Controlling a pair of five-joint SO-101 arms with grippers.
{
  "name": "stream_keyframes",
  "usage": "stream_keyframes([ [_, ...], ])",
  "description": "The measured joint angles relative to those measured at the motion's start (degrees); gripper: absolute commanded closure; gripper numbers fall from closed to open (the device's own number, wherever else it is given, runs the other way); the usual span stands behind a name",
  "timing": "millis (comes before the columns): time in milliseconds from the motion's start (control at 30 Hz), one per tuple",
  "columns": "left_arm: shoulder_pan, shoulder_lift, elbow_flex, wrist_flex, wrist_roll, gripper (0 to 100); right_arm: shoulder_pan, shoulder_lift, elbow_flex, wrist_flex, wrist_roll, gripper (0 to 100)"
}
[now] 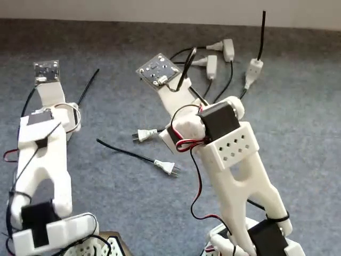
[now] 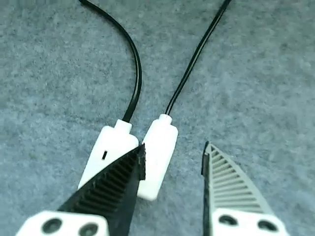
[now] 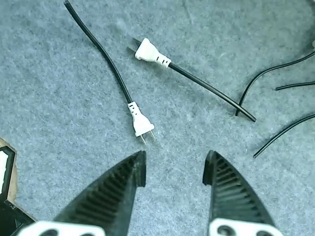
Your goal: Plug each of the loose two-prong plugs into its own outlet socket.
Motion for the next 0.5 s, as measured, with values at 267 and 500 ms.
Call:
stream_keyframes([
  [267,-2.37,13.1,-8.7,3.34,-3.87,77,0.0,-0.09,6.42,-2.73,0.0,80.4],
  [500,-2.55,16.53,-9.14,3.87,-4.57,77,0.0,-0.09,6.68,-3.08,0.0,80.4],
])
